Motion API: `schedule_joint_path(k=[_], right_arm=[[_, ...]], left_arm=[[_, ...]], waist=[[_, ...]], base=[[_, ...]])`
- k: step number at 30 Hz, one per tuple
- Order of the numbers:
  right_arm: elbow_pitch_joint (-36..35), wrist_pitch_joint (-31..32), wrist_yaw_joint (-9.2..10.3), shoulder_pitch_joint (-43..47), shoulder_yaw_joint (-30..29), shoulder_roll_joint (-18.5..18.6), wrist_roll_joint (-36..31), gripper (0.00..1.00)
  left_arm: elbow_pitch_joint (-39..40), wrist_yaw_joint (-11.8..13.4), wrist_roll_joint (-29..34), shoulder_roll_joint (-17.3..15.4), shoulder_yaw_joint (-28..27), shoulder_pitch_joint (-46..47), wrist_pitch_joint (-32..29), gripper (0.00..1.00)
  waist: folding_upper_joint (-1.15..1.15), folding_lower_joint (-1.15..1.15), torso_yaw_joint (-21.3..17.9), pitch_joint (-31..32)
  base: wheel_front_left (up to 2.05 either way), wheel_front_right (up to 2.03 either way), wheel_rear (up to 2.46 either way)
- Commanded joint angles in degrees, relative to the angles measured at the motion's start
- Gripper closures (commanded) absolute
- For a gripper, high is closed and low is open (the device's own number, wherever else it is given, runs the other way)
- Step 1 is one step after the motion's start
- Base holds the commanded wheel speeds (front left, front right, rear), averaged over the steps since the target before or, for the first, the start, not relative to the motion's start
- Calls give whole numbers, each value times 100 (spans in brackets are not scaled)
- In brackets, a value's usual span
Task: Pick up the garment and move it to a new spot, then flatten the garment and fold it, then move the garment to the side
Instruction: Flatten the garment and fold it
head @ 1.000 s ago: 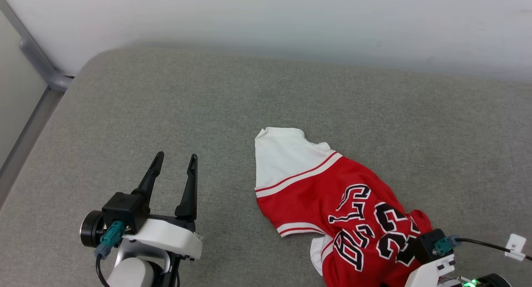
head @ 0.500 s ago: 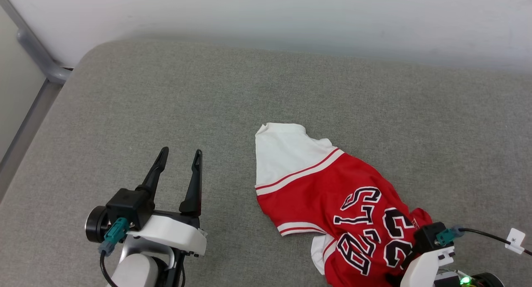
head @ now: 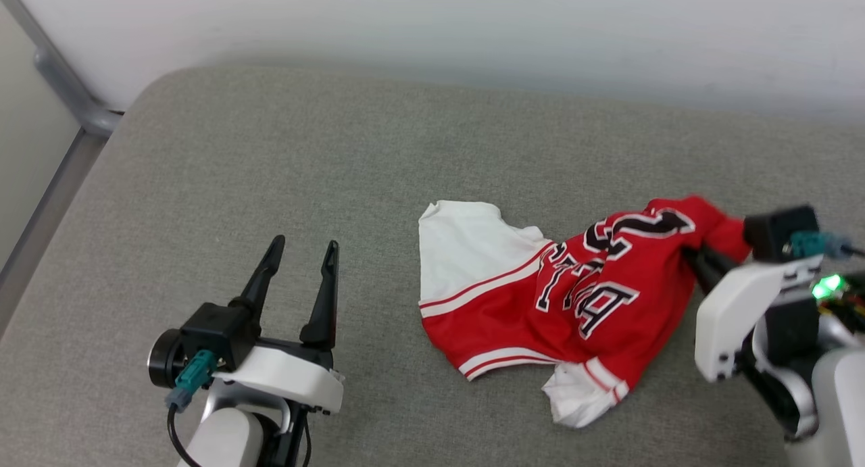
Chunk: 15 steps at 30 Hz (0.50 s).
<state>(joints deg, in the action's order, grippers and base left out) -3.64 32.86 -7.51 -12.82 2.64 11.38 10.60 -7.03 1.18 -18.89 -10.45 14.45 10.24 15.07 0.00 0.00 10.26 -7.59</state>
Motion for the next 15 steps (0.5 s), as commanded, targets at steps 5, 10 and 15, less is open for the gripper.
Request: schedule_joint_path(k=[5, 10, 15], right_arm=[[449, -149, 5, -906, -232, -90, -341, 100], [1267, -335, 5, -1668, -346, 3, -519, 100], [2222, -758, 4, -2049, -301, 6, -444, 100]], left_arm=[[76, -115, 71, 103, -72, 194, 15, 0], [62, -232, 135, 248, -125, 319, 15, 0], [-26, -367, 201, 346, -218, 405, 15, 0]], waist=[[0, 0, 209, -318], [0, 0, 377, -610], [0, 0, 443, -824]], base=[[0, 0, 0], [0, 0, 0], [0, 0, 0]])
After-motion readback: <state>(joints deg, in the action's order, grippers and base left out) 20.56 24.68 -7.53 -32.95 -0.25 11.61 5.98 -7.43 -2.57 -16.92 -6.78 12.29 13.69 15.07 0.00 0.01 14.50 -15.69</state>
